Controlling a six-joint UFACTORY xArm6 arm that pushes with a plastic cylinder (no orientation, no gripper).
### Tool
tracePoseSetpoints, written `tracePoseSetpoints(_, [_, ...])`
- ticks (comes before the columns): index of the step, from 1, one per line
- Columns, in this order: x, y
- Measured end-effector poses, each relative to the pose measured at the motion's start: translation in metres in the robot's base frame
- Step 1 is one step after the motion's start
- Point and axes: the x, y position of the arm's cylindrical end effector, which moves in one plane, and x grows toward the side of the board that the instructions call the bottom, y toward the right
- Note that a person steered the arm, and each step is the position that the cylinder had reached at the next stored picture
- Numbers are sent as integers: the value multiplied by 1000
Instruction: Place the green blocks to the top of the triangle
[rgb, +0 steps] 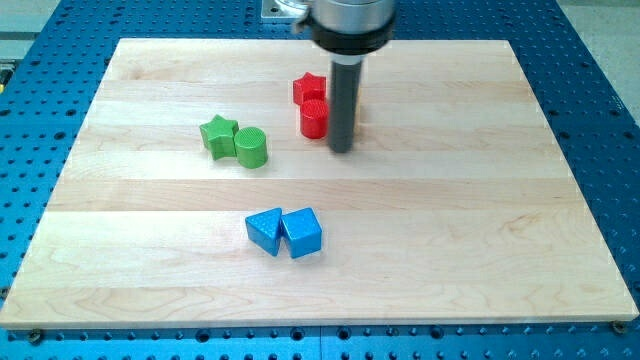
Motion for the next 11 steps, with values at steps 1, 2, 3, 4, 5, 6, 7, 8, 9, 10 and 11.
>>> tracePoseSetpoints(1, [0, -62])
tracePoseSetpoints(2, [0, -98])
tracePoseSetpoints(3, [-22, -116])
tracePoseSetpoints(4, [-64, -131])
tracePoseSetpoints(5, [-78, -171])
tracePoseSetpoints(6, [-46, -184])
tracePoseSetpoints(7, [-5, -168])
tracePoseSetpoints(8, [-1, -148])
tracePoseSetpoints(9, [1, -143])
tracePoseSetpoints(10, [-37, -131])
tracePoseSetpoints(11, [-74, -100])
